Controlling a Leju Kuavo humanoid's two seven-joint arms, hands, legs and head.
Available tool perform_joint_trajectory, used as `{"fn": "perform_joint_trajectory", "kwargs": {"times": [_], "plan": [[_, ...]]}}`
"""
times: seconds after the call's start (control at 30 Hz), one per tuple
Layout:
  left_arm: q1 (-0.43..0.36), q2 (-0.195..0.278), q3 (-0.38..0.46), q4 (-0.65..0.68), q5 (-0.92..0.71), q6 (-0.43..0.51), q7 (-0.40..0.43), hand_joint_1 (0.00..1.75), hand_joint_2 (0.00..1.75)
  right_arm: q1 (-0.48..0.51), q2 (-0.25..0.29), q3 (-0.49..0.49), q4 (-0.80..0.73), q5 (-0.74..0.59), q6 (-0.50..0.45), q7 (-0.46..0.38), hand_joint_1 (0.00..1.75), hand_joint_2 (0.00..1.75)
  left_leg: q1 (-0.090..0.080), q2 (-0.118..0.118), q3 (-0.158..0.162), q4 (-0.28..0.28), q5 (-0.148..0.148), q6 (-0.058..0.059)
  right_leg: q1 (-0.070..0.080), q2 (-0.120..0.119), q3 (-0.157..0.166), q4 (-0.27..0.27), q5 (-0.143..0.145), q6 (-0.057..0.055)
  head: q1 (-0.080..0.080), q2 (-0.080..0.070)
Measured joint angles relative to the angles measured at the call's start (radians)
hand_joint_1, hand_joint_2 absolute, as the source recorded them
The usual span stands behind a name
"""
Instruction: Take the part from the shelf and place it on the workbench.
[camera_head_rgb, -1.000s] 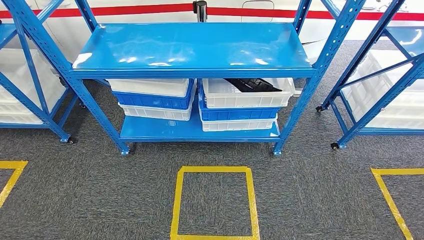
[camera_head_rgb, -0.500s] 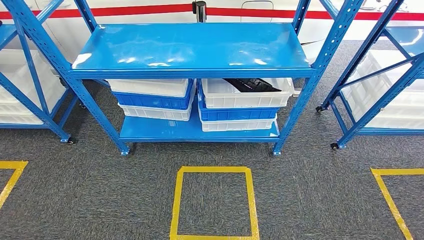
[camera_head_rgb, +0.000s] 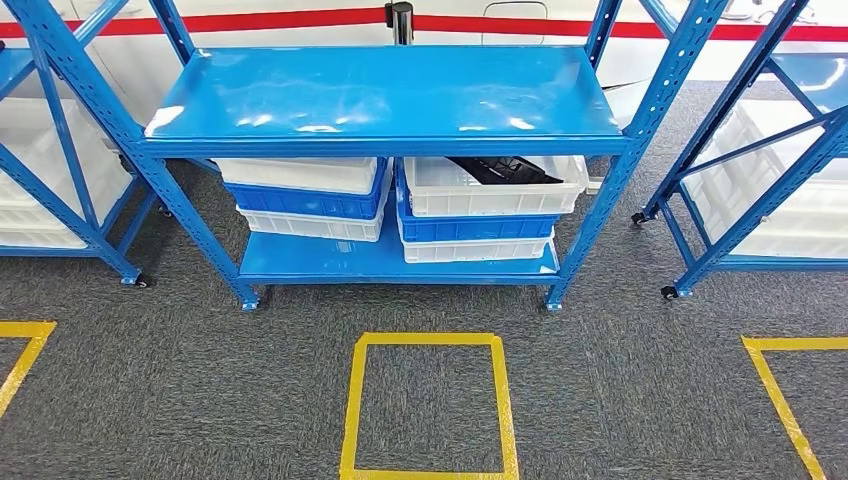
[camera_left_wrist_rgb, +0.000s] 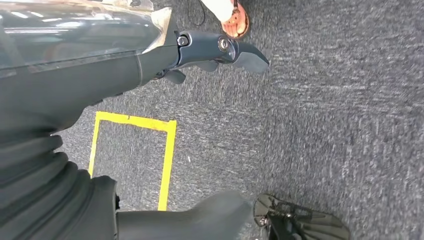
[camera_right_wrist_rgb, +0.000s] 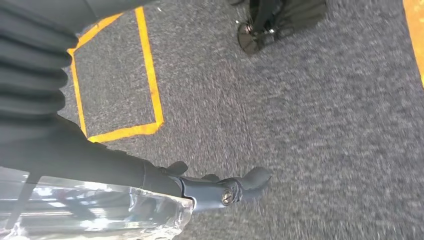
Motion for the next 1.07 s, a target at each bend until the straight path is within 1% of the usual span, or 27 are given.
{"fn": "perform_joint_trajectory", "kwargs": {"times": [0.23, 0.27, 0.37, 0.4, 0.77, 0.9, 1.07], "plan": [[0.043, 0.03, -0.156, -0.038, 0.137, -0.092, 0.023, 0.0, 1.75, 0.041, -0.016, 0.068, -0.039, -0.034, 0.106, 0.028, 0.0, 1.75, 0.0, 0.0, 0.0, 0.0, 0.0, 0.0, 0.0, 0.0, 0.0, 0.0, 0.0, 0.0, 0.0, 0.0], [0.049, 0.034, -0.178, -0.043, 0.156, -0.105, 0.026, 0.0, 1.31, 0.046, -0.019, 0.077, -0.044, -0.039, 0.121, 0.032, 0.0, 1.75, 0.0, 0.0, 0.0, 0.0, 0.0, 0.0, 0.0, 0.0, 0.0, 0.0, 0.0, 0.0, 0.0, 0.0], [0.065, 0.045, -0.24, -0.058, 0.209, -0.141, 0.035, 0.0, 0.0, 0.062, -0.025, 0.103, -0.06, -0.052, 0.162, 0.043, 0.0, 0.44, 0.0, 0.0, 0.0, 0.0, 0.0, 0.0, 0.0, 0.0, 0.0, 0.0, 0.0, 0.0, 0.0, 0.0], [0.071, 0.048, -0.26, -0.063, 0.227, -0.153, 0.038, 0.0, 0.0, 0.067, -0.027, 0.112, -0.065, -0.056, 0.175, 0.046, 0.0, 0.0, 0.0, 0.0, 0.0, 0.0, 0.0, 0.0, 0.0, 0.0, 0.0, 0.0, 0.0, 0.0, 0.0, 0.0], [0.131, 0.089, -0.482, -0.118, 0.436, -0.293, 0.075, 0.0, 0.0, 0.124, -0.048, 0.206, -0.12, -0.107, 0.336, 0.089, 0.0, 0.0, 0.0, 0.0, 0.0, 0.0, 0.0, 0.0, 0.0, 0.0, -0.001, 0.0, 0.0, 0.0, 0.0, 0.0], [0.141, 0.096, -0.524, -0.128, 0.474, -0.319, 0.081, 0.0, 0.0, 0.132, -0.052, 0.223, -0.13, -0.117, 0.365, 0.098, 0.0, 0.0, 0.0, 0.0, 0.0, 0.0, 0.0, 0.0, 0.0, 0.0, -0.004, 0.0, 0.0, 0.0, 0.0, 0.0], [0.144, 0.1, -0.543, -0.133, 0.478, -0.322, 0.083, 0.0, 0.0, 0.136, -0.054, 0.234, -0.136, -0.119, 0.372, 0.1, 0.0, 0.0, 0.0, 0.0, 0.0, 0.0, 0.0, 0.0, 0.0, 0.0, -0.005, 0.0, 0.0, 0.0, 0.0, 0.0]]}}
